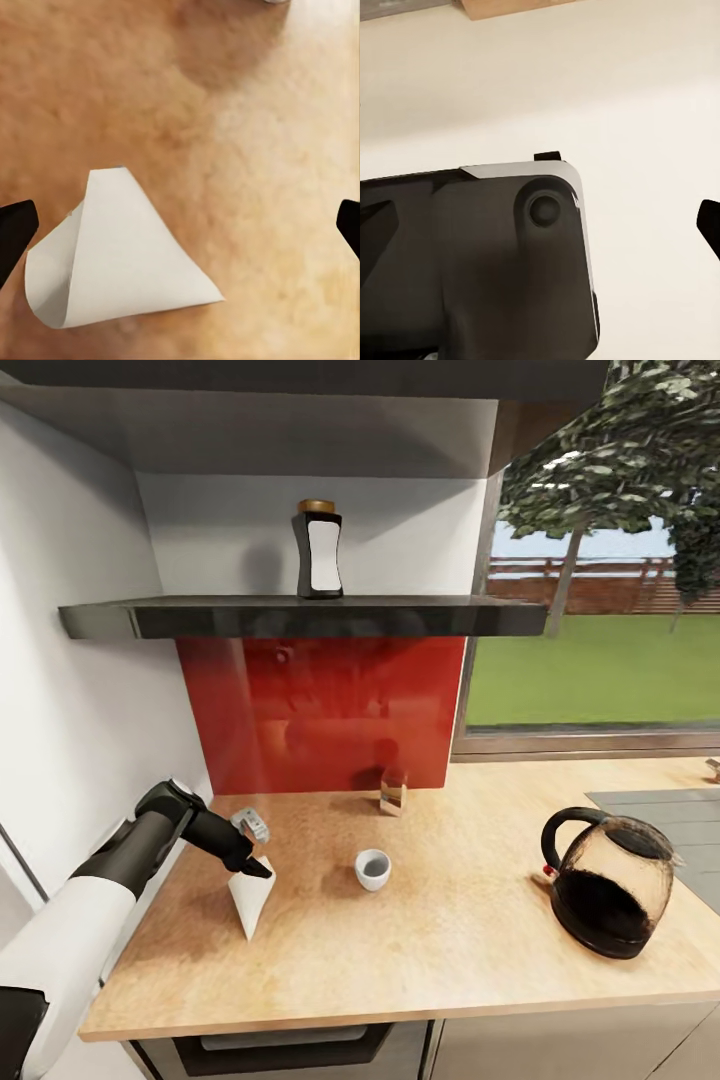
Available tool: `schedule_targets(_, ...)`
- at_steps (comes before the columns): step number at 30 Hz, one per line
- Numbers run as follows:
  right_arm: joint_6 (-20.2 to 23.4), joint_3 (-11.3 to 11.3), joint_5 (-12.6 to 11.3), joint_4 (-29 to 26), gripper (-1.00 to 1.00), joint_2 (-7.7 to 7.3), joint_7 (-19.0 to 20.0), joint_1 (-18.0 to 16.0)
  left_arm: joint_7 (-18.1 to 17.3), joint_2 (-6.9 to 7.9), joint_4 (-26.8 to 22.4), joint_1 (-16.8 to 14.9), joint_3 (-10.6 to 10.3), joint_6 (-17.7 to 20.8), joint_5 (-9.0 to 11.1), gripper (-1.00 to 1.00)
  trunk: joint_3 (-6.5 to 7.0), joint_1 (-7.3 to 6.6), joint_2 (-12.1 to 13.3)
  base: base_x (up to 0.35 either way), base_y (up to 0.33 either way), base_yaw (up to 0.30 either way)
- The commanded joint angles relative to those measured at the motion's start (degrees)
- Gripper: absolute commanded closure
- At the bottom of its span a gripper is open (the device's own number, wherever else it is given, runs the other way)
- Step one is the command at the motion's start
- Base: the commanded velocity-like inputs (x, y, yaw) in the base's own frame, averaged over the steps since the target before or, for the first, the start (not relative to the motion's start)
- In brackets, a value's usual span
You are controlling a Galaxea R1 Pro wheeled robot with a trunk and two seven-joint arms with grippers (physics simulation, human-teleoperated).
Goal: Set up a coffee station on the kitchen countertop: keep the coffee maker on the countertop, move the bottle of coffee from the kitchen shelf to the counter next to the coffee maker, place a paper coffee filter on top of the coffee maker, put the saucer next to the coffee maker with the coffee cup on the saucer, and place the electric kettle next to the coffee maker.
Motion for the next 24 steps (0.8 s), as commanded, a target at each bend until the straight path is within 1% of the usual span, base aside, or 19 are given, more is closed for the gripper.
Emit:
schedule_targets(1,-0.1,-0.2,-0.1,-0.1,-1.0,0.04,0.0,0.0,-0.4,0.01,0.0,0.0,-0.1,0.6,-0.2,-1.0,-0.12,0.05,-0.1,0.128,0.054,0.0)
schedule_targets(5,-0.1,-0.2,-0.1,-0.1,-1.0,0.04,0.0,0.0,-0.5,-0.05,-0.1,0.9,-0.1,0.6,-0.4,-1.0,-0.12,0.05,-0.1,0.138,0.064,0.0)
schedule_targets(8,-0.1,-0.2,-0.1,0.0,-1.0,0.04,0.0,0.0,-0.5,-0.08,-0.1,1.9,-0.1,0.6,-0.5,-1.0,-0.12,0.05,-0.1,0.031,0.013,0.0)
schedule_targets(14,-0.1,-0.2,0.0,0.2,-1.0,0.04,0.0,0.0,-0.5,-0.16,-0.1,2.5,-0.1,0.6,-0.3,-1.0,-0.12,0.05,-0.1,0.002,0.001,0.0)
schedule_targets(19,-0.2,-0.2,-0.1,2.4,-1.0,0.04,0.0,0.0,-0.5,-0.14,-0.1,3.3,0.0,0.6,-0.2,-1.0,-0.12,0.05,-0.1,0.0,0.0,0.0)
schedule_targets(24,-0.2,-0.2,-0.1,2.9,-1.0,0.04,0.0,0.0,-0.5,0.08,-0.2,3.6,0.0,0.6,-0.3,-1.0,-0.12,0.05,-0.1,0.043,0.085,0.0)
